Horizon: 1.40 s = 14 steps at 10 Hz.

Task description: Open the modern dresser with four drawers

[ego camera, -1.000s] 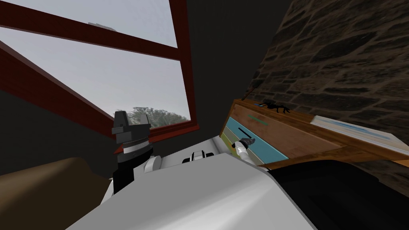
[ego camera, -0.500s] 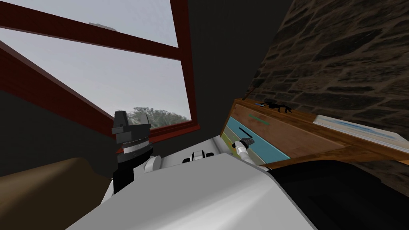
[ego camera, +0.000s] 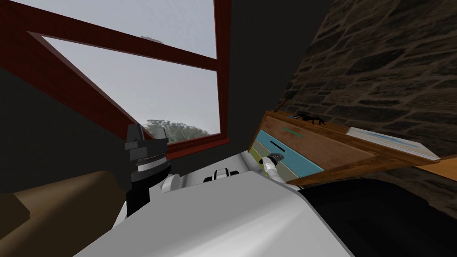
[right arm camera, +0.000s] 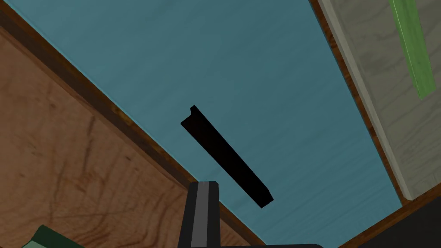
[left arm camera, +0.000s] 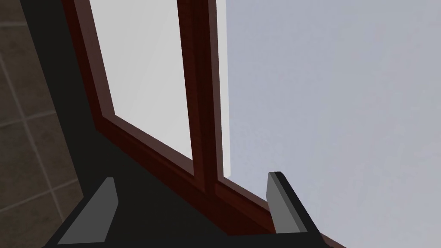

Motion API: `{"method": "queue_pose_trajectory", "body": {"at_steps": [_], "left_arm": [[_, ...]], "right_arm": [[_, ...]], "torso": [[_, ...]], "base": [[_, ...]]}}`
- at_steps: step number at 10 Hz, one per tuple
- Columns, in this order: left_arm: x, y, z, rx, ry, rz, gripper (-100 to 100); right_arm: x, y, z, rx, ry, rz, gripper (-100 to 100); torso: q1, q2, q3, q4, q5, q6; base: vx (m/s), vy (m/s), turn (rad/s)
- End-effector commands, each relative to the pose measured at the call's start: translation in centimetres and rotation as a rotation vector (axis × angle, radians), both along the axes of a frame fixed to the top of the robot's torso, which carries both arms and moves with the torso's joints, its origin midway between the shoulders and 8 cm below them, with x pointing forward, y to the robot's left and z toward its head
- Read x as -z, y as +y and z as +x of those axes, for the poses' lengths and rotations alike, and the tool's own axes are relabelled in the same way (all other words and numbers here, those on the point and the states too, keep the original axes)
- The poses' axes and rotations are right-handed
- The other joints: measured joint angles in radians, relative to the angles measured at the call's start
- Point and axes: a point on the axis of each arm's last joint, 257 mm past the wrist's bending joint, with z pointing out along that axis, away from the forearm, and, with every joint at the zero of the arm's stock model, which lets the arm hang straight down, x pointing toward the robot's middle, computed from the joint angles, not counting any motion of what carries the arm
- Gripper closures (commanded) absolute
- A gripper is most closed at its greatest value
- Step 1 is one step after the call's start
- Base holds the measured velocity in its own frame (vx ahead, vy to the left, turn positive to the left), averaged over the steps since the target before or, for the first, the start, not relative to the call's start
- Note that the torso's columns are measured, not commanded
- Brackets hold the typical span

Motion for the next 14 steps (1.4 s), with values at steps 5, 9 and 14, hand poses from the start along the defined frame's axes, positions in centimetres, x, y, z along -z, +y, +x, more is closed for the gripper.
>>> {"method": "queue_pose_trajectory", "body": {"at_steps": [5,9,14], "left_arm": [[0.01,0.01,0.00,0.000,0.000,0.000,0],[0.00,0.00,0.00,0.000,0.000,0.000,0],[0.00,0.00,0.00,0.000,0.000,0.000,0]], "right_arm": [[-0.98,-1.71,0.50,0.004,0.005,0.001,-100],[-1.20,-1.74,0.84,0.001,0.006,0.000,100],[-1.40,-1.88,1.10,0.000,0.008,-0.001,-100]], "torso": [[0.013,0.006,0.003,0.001,0.003,0.000],[0.016,0.004,0.003,0.001,0.004,0.000],[0.002,0.000,0.000,0.000,0.001,0.000]], "base": [[0.130,-0.122,0.012],[-0.012,0.048,-0.002],[-0.021,0.128,-0.007]]}}
